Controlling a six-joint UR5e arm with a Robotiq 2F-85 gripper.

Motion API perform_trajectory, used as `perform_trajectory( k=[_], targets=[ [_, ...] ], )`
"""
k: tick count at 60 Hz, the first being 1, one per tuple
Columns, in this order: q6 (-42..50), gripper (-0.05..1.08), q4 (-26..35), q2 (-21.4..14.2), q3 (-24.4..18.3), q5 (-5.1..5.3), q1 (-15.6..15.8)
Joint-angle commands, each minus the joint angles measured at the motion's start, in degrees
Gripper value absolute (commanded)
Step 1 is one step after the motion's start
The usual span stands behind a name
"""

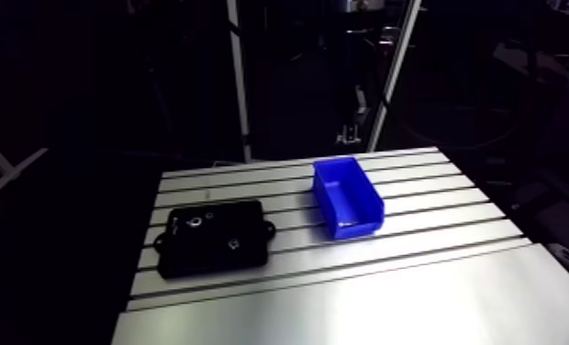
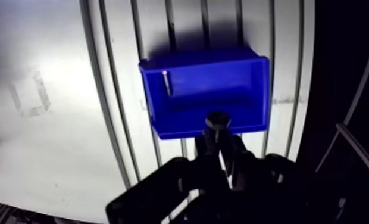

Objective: Pick up the M10 bolt from the tray and put it into the blue bin.

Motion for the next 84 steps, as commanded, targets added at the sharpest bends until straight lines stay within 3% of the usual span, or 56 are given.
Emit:
perform_trajectory(
  k=[1, 16, 50, 66, 84],
  targets=[
    [-1.3, 1.07, -1.1, -0.4, 2.4, 0.81, -1.3],
    [-0.9, 1.07, -5.2, 0.3, 5.9, 2.48, -2.0],
    [-0.5, 1.07, -6.0, 4.1, 7.1, 2.51, -4.3],
    [-0.5, 1.06, -8.8, 6.6, 7.7, 3.37, -4.3],
    [0.4, 1.06, -10.5, 9.5, 7.8, 3.39, -4.3]
  ],
)
